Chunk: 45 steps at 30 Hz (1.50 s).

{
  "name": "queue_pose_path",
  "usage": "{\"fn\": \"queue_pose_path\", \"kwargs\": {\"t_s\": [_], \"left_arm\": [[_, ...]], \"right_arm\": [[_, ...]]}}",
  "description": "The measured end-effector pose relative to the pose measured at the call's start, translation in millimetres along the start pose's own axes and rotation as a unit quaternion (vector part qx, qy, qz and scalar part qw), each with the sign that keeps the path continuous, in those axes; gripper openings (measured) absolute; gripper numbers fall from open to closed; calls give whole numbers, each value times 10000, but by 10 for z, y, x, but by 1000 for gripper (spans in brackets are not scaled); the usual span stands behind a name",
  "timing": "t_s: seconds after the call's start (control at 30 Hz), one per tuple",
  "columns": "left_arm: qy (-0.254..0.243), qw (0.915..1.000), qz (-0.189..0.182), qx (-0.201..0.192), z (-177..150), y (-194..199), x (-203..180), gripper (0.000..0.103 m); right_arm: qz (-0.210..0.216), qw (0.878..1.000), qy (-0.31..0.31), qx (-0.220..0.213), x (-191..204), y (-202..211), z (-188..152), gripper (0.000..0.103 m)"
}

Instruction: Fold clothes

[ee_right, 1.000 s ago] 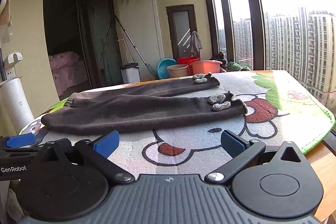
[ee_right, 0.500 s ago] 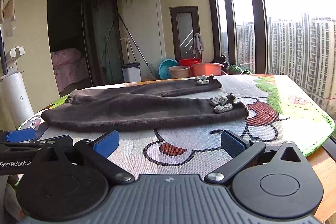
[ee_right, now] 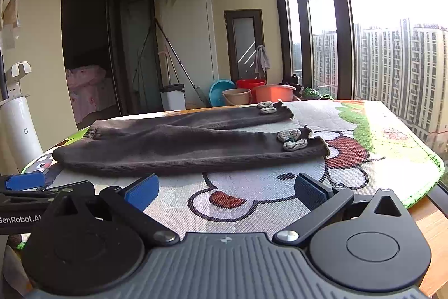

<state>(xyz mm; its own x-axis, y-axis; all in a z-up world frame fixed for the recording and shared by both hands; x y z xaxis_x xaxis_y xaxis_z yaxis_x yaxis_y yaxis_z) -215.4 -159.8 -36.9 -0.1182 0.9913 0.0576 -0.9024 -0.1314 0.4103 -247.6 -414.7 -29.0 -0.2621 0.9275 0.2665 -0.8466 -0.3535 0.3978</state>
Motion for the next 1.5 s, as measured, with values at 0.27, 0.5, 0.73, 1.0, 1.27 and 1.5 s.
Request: {"fn": "queue_pose_path", "kwargs": {"t_s": [0.27,0.5,0.73,1.0,1.27,1.5], "left_arm": [[8,10000,-4,31,-10,-18,16,103],[102,9998,17,154,-1,-46,39,103],[154,9998,1,160,2,-46,48,103],[254,9996,-48,150,7,-47,77,103],[281,9995,-71,107,10,-29,69,103],[282,9995,-68,123,10,-38,73,103]], "right_arm": [[-2,10000,8,-1,4,-8,4,103],[8,10000,20,0,-23,-17,2,103],[0,10000,54,10,-21,-25,-8,103],[-8,10000,79,15,-43,-27,-15,103],[7,10000,50,5,-51,-34,-18,103],[5,10000,38,6,-60,-38,-17,103]]}}
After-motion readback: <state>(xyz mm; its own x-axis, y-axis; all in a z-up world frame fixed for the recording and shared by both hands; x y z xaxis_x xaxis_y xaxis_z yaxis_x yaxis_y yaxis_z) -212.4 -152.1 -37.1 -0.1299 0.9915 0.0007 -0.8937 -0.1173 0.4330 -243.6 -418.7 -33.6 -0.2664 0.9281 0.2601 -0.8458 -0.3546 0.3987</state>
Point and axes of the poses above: each gripper's, at about its wrist camera, not at the fingertips, and y roughly against the way its jaws point, x to its left, z to its top, the point moved 3 cm from there along -y, roughly the way its jaws point, and after that the axes turned 15 degrees about z, right-handed, at the moved point
